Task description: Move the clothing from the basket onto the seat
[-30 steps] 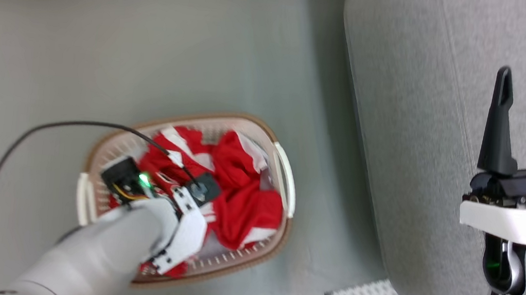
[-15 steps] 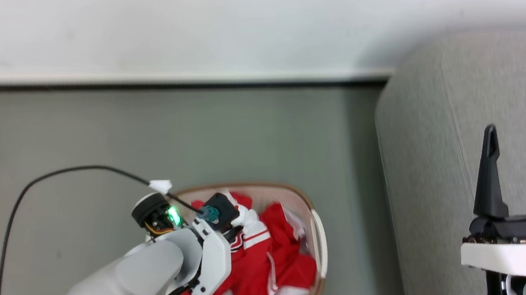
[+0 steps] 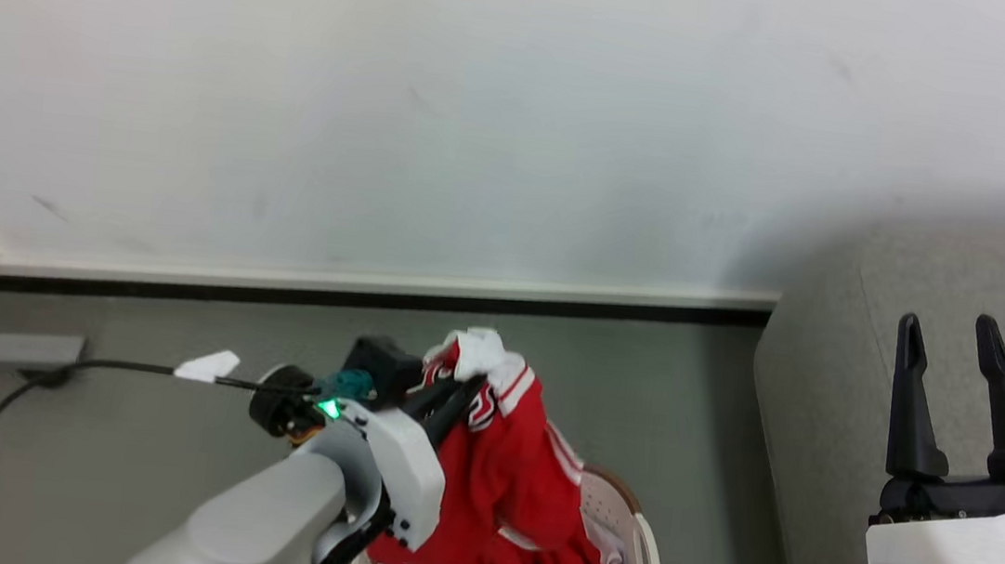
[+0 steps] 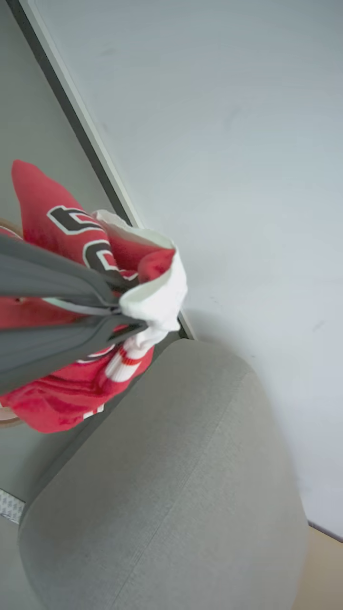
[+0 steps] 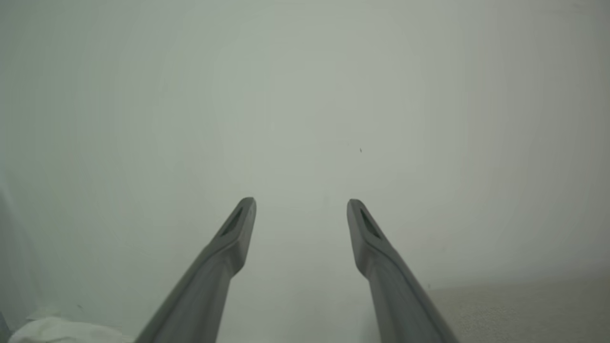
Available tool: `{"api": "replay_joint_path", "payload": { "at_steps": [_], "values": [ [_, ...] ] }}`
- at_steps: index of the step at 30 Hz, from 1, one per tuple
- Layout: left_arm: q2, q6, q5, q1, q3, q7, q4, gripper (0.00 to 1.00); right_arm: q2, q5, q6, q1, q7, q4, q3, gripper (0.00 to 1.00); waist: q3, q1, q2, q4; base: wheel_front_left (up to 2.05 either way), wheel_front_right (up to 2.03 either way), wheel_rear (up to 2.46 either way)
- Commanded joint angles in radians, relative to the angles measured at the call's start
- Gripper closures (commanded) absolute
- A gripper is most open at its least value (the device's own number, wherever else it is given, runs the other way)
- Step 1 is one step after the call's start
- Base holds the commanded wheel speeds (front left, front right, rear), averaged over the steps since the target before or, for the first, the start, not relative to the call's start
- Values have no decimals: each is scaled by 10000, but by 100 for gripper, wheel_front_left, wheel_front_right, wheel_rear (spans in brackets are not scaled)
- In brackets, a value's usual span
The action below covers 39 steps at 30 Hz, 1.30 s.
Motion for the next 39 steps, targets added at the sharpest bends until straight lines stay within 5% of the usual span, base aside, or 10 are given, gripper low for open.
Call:
{"api": "replay_joint_path", "payload": {
  "at_steps": [1,12,23,39],
  "values": [
    [138,100,-21,140,121,-63,-235,100,-62,60,-21,178,5,28,20,0,-330,3,-1,169,0,0,0],
    [1330,1263,84,366,1261,28,-3852,100,89,404,-21,632,7,82,377,0,-893,3,-1,333,0,0,0],
    [2036,1938,98,540,1424,511,-5730,100,-136,857,-21,763,7,-208,1404,0,-925,3,-1,337,0,0,0],
    [1640,1685,-27,392,1212,456,-5962,100,-1237,3119,-21,-27,7,597,5465,0,-797,3,-1,766,0,0,0]
  ]
}}
